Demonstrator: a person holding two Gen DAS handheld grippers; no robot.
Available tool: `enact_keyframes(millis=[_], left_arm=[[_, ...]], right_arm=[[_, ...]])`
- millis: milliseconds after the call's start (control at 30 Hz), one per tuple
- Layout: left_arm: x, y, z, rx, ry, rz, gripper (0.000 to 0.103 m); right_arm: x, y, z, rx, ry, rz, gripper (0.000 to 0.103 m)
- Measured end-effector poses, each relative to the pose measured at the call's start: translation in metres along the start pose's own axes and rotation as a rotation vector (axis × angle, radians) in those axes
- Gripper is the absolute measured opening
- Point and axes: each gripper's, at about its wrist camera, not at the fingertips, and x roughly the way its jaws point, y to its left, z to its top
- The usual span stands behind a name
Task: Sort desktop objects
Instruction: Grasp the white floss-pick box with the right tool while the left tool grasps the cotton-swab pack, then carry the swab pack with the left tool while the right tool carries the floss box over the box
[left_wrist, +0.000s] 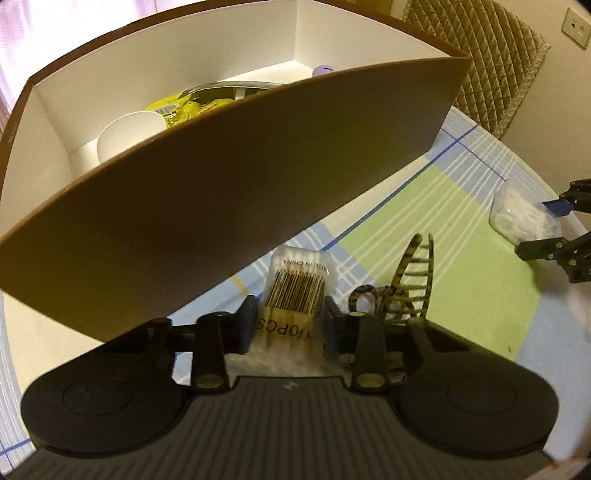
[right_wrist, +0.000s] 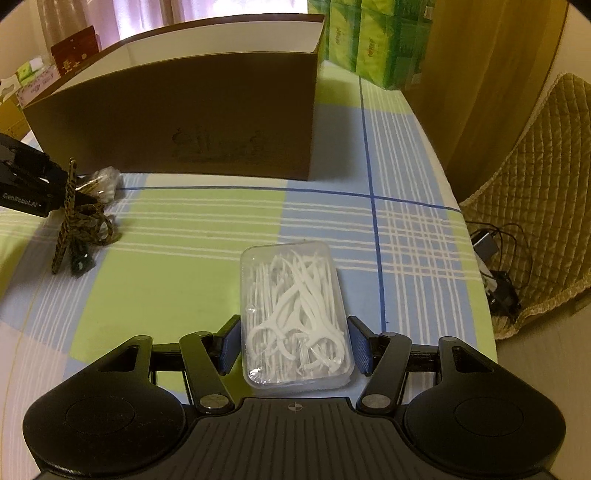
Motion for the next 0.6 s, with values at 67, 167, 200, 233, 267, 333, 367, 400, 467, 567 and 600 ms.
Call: enact_keyframes(millis=[67,167,200,233,267,333,367,400,467,567,600], left_arm=[[-0.005,0.003,-0.005,-0.018,-0.009,0.012,0.024],[-0.015,0.014,-0.016,-0.083,-0.017,0.045,0.022],[-0.019,0.018,-0.021,-0.111,-0.019,0.06,0.022],[-0.023,0.022,-0.027,-0.139,-0.02,0.074,0.022],[-0.028,0.027,-0.034,-0.17,-0.022,0.089,0.021],[-0.039,0.035,-0.047,-0.234,-0.026,0.112,0.021],[-0.044,0.037,-0.054,-0.262,-0.026,0.119,0.021],[-0.049,0.04,-0.062,-0.293,-0.026,0.129,0.021],[-0.057,0.04,-0.073,-0.341,-0.02,0.136,0.021],[-0.065,0.029,-0.088,-0.39,-0.014,0.123,0.021],[-0.064,0.024,-0.09,-0.394,-0.012,0.12,0.021]], right_arm=[[0.002,0.0,0.001,-0.007,-0.002,0.001,0.057],[0.004,0.002,0.004,-0.022,-0.006,-0.007,0.064],[0.005,0.002,0.004,-0.024,-0.01,-0.01,0.065],[0.006,0.002,0.004,-0.022,-0.013,-0.009,0.065],[0.007,0.002,0.005,-0.017,-0.012,-0.006,0.065],[0.007,0.003,0.007,-0.005,-0.006,0.0,0.06],[0.006,0.004,0.008,-0.01,-0.003,0.001,0.056],[0.006,0.007,0.009,-0.023,0.002,-0.002,0.055],[0.006,0.014,0.009,-0.046,0.009,0.012,0.055],[0.004,0.029,0.007,-0.087,0.025,0.047,0.055],[0.003,0.035,0.005,-0.1,0.03,0.061,0.055]])
